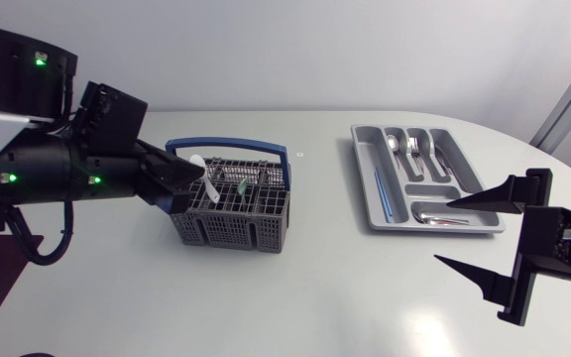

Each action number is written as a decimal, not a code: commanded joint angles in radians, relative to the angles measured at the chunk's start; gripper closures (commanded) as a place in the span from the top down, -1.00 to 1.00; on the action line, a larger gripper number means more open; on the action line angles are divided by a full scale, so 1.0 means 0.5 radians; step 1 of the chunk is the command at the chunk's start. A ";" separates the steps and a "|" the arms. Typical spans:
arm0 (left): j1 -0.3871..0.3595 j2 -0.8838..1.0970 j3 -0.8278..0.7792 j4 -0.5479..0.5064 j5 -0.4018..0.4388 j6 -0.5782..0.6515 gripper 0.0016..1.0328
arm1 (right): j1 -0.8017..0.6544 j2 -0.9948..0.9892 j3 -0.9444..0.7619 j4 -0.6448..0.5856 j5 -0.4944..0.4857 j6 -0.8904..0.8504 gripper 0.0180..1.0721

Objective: Unload the cutlery basket into the drawer organizer.

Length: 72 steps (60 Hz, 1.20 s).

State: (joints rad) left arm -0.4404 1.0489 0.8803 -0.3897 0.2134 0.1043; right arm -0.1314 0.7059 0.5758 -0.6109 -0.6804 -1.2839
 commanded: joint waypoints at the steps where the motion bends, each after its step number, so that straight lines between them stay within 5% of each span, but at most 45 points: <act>1: 0.010 -0.079 -0.009 0.006 0.095 -0.025 -0.93 | 0.088 -0.019 0.045 -0.036 0.002 0.132 0.75; 21: -0.009 0.105 0.209 -0.147 0.742 0.328 -0.93 | 0.689 0.088 0.220 0.022 0.115 0.620 0.74; 40: -0.328 0.308 0.286 -0.144 0.926 0.669 -0.93 | 0.987 0.490 0.382 0.127 0.088 0.920 0.72; 60: -0.472 0.541 0.436 -0.190 1.076 0.791 -0.93 | 1.024 0.745 0.438 0.185 -0.204 0.963 0.12; 72: -0.469 0.676 0.531 -0.221 1.129 0.807 -0.93 | 1.030 0.785 0.471 0.255 -0.275 1.003 -0.07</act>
State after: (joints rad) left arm -0.6708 1.3529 1.1080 -0.4896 0.7563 0.4809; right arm 0.3786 1.0836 0.7834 -0.4931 -0.7990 -0.8104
